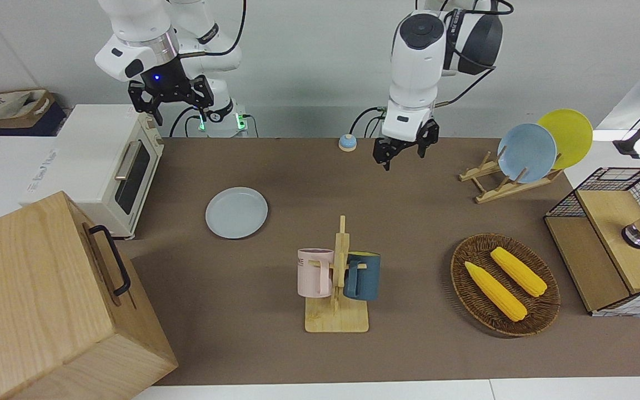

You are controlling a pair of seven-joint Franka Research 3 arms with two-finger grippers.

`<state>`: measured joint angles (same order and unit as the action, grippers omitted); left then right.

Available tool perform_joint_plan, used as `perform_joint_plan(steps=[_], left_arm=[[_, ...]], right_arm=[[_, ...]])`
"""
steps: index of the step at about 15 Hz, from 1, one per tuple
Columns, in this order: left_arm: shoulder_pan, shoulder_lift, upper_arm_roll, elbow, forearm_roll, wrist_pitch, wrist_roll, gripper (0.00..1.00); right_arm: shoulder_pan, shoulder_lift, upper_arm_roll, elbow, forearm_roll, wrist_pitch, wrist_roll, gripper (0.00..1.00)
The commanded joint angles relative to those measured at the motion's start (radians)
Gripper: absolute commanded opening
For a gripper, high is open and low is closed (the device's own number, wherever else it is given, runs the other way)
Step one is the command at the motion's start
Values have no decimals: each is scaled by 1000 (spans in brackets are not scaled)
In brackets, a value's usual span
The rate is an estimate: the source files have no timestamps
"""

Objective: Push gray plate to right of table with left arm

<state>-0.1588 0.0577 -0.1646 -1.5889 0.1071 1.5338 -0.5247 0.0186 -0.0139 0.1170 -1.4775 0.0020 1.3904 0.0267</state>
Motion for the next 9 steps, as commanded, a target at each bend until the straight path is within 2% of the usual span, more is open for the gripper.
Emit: perform_joint_plan(steps=[1,7,9], left_arm=[[128,-58,-9,-23,-70,-24,188,993],[330,-78,-9,-28,-135,-47,501,993],[390,-85,-9,-37,-144,-47,567,993]], right_arm=[[-20,-3,13,8,10,-14,1,983],[-20,-3,13,8,10,-14,2,983],[-20,-3,13,8,10,-14,2,983]])
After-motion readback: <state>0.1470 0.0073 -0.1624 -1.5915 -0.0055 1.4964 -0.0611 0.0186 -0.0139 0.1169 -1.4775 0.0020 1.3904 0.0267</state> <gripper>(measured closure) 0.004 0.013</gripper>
